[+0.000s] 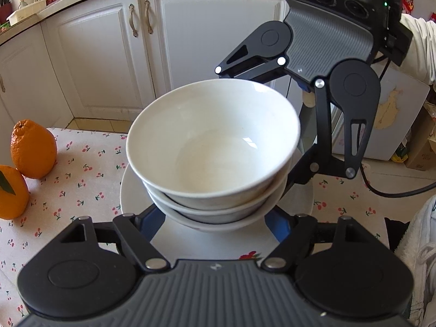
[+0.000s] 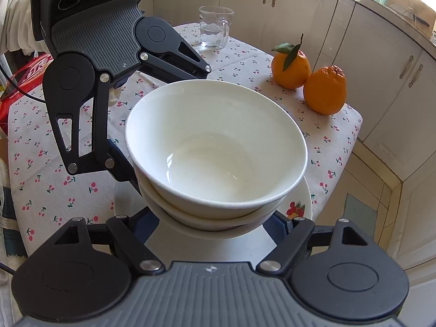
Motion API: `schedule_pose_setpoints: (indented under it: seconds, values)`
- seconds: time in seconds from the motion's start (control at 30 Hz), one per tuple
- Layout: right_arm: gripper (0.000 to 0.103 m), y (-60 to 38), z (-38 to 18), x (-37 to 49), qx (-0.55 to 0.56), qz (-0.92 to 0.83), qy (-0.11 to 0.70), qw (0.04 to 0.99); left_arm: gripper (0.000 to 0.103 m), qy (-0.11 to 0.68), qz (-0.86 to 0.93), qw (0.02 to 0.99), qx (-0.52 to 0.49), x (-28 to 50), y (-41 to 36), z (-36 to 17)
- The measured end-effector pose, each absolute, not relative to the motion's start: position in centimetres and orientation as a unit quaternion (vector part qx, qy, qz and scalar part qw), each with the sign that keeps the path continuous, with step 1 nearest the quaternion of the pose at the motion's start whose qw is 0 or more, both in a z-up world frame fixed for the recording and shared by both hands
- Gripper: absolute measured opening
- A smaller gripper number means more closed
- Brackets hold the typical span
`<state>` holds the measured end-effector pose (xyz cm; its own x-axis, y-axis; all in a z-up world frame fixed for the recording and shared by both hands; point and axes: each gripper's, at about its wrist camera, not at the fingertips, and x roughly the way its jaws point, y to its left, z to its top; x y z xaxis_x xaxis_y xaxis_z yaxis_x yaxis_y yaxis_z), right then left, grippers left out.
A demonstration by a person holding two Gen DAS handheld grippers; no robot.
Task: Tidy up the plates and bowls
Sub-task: 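Carry the bowl stack with both grippers and lower it onto the plate stack, then open both grippers and withdraw them from the bowls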
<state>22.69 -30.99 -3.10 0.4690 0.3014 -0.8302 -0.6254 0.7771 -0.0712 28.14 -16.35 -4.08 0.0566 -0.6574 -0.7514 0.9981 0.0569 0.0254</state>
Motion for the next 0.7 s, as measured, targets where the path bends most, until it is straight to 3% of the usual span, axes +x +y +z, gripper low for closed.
schedule_pose_setpoints:
  seconds: [0.47,0.6,0.7]
  values:
    - [0.086,-31.2,-3.5,23.1,-0.179,0.272,0.436,0.839,0.081,0.278,-0.621,0.674,0.289,27.8,-16.0,-4.3]
    - [0.096,-31.0,-3.0,22.5,-0.178,0.259,0.426,0.849,0.093,0.274,-0.612,0.687,0.281,27.2,-15.2,-3.9]
    - [0.101,-30.8,-2.2,21.6,-0.176,0.246,0.418,0.857,0.093,0.26,-0.591,0.713,0.273,26.2,-13.9,-3.3]
